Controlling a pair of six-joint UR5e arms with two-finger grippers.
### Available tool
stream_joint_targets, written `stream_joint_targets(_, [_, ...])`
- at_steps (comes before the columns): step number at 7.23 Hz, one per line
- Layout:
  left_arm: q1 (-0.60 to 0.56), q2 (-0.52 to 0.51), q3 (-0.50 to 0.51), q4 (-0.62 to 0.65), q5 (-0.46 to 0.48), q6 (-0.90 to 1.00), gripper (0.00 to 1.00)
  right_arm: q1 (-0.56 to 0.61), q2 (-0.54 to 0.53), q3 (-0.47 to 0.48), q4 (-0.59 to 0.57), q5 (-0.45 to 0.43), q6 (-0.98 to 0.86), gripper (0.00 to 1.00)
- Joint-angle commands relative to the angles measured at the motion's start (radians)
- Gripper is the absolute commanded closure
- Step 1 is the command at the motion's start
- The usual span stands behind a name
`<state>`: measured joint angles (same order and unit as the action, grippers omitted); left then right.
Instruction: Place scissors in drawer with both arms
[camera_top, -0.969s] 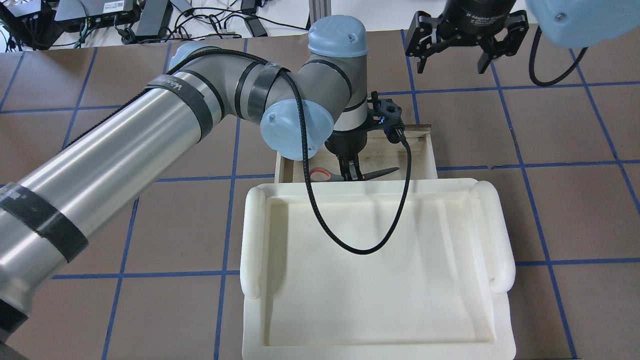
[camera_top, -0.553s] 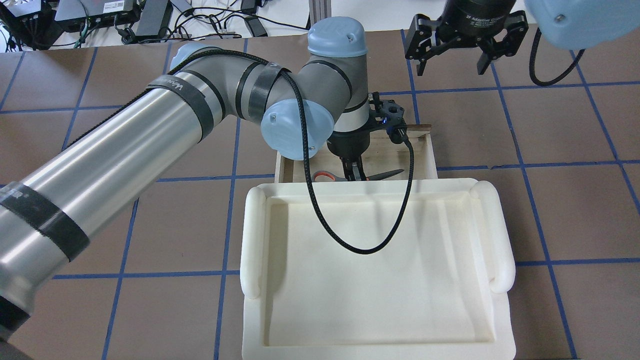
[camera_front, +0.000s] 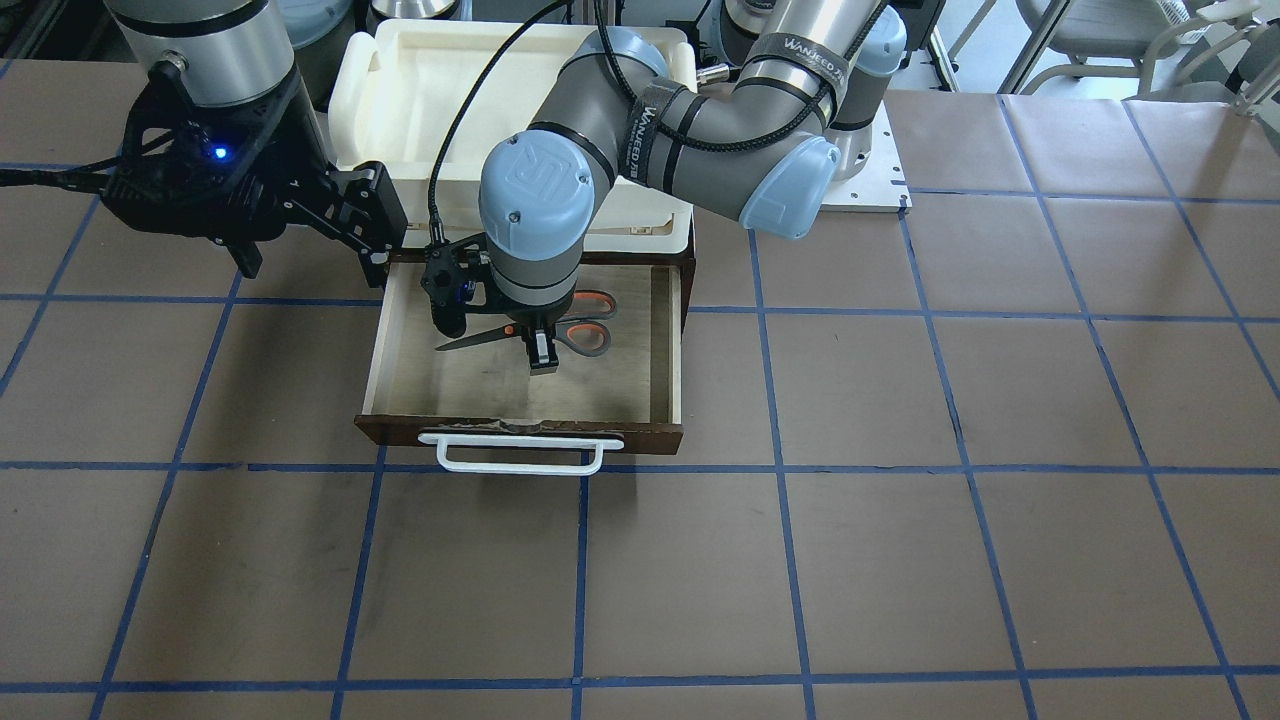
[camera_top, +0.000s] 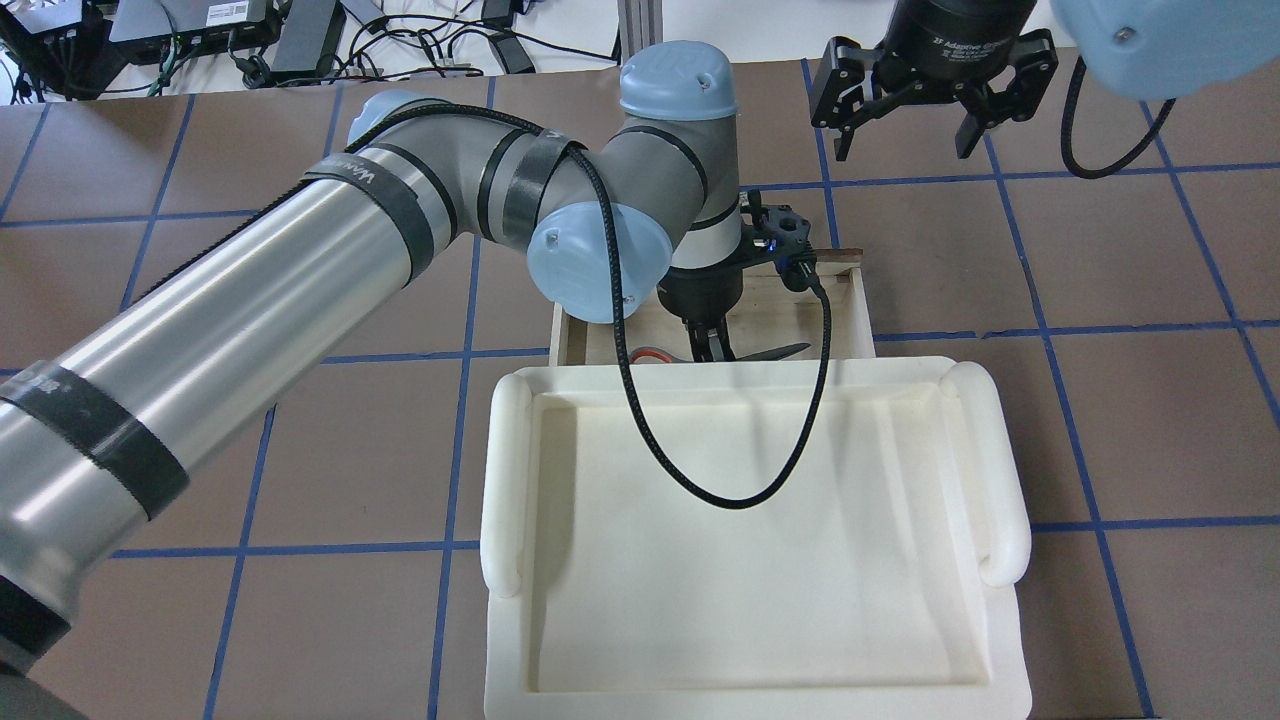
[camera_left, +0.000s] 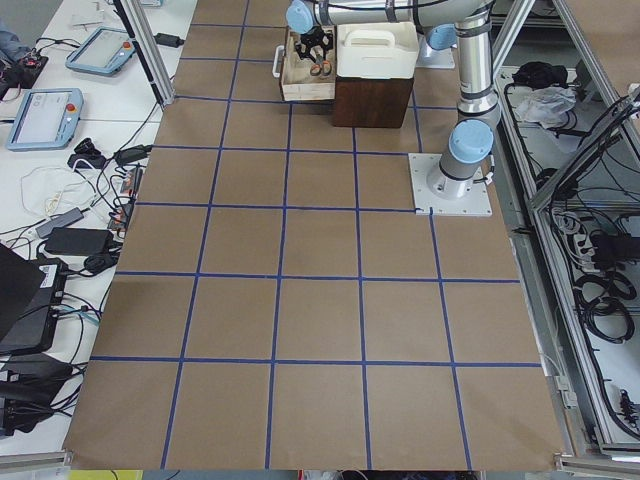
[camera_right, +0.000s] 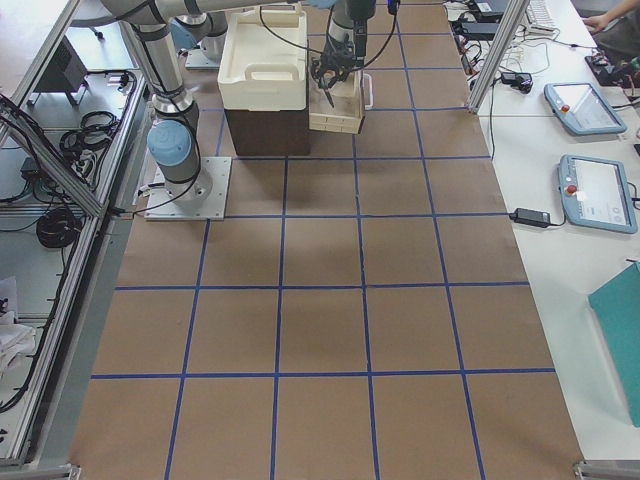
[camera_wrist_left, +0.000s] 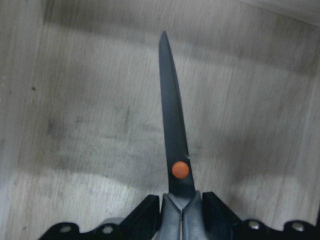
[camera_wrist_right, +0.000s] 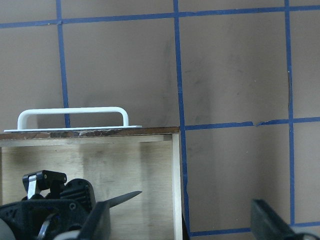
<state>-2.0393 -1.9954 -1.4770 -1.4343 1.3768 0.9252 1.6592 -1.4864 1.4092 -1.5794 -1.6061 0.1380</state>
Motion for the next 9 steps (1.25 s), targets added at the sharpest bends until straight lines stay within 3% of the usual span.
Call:
stream_joint_targets(1, [-0.002, 0.012, 0.001, 0.000, 0.002, -0.006, 0.34, 0.001, 0.000, 0.001, 0.001, 0.000, 0.000, 0.00])
stream_joint_targets(5, [0.011, 0.055, 0.004, -0.002, 0.002, -0.022, 0.34, 0.002, -0.002, 0.001, 0.001, -0.009, -0.002, 0.00])
stream_joint_targets(7, [0.101, 0.117, 0.061, -0.116, -0.008, -0.043, 0.34, 0.002, -0.003, 0.001, -0.001, 0.005, -0.002, 0.00])
stream_joint_targets(9, [0.204, 0.220, 0.078, -0.150, -0.010, -0.093, 0.34, 0.002, -0.002, 0.001, -0.002, 0.002, 0.000, 0.00])
